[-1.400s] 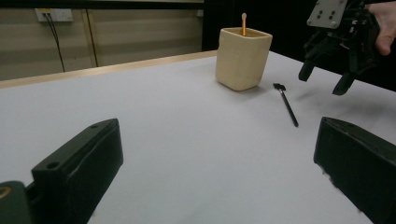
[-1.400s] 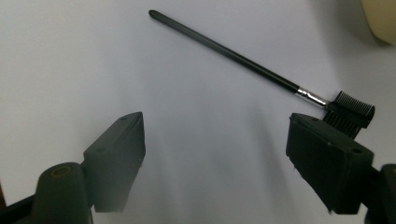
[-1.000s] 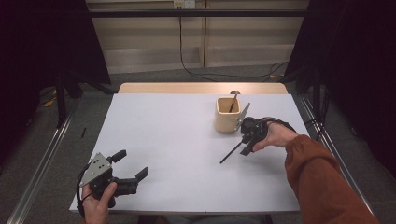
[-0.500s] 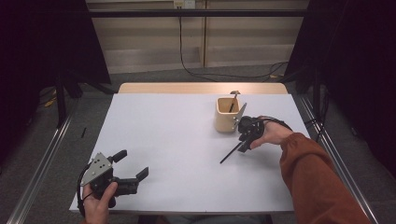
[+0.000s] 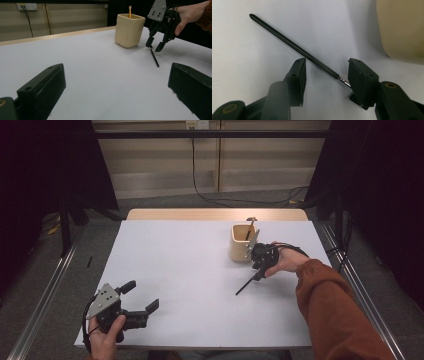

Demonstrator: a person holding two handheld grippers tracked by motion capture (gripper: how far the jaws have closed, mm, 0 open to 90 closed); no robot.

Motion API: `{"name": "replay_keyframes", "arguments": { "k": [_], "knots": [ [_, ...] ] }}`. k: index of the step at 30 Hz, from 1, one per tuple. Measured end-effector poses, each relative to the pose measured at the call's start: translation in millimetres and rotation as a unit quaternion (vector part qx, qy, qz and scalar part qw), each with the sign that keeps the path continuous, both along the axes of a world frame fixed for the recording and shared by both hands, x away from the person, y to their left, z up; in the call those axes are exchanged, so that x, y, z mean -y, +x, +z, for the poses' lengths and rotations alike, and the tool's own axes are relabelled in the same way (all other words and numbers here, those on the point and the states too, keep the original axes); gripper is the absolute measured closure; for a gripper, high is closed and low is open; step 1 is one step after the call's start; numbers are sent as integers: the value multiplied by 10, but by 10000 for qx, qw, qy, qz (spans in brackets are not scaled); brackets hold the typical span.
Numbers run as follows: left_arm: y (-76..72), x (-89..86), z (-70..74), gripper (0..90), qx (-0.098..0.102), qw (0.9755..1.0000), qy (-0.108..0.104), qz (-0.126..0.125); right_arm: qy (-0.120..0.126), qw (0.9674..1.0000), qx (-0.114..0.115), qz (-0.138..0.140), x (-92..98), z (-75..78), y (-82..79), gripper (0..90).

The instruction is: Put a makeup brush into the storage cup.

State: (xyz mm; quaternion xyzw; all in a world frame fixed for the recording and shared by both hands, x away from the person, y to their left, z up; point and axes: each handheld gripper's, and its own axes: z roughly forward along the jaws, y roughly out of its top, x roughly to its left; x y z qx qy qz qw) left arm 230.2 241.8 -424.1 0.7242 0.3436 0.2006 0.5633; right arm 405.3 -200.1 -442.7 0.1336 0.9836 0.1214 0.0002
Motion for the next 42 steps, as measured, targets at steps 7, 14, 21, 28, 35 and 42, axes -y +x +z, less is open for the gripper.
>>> {"name": "replay_keyframes", "arguments": {
  "k": [7,14,21,28,35,42],
  "knots": [
    [6,11,-3,13,-12,10000,0,-18,-105,9999,22,-14,29,-44,20,488],
    [13,11,-8,13,-31,10000,2,-40,-208,9997,-56,104,19,-90,12,517],
    [5,7,-6,13,-16,10000,-11,-19,-278,9993,-47,243,4,-78,-9,682],
    [6,12,-7,12,-28,10000,15,-24,-377,9988,-122,290,-32,-78,-37,819],
    [7,9,-10,12,-33,10000,-6,-29,-434,9987,-188,165,-49,-76,-48,858],
    [20,11,-11,13,-34,10000,5,-23,-333,9990,-309,-2,-19,-73,-22,858]
  ]
}}
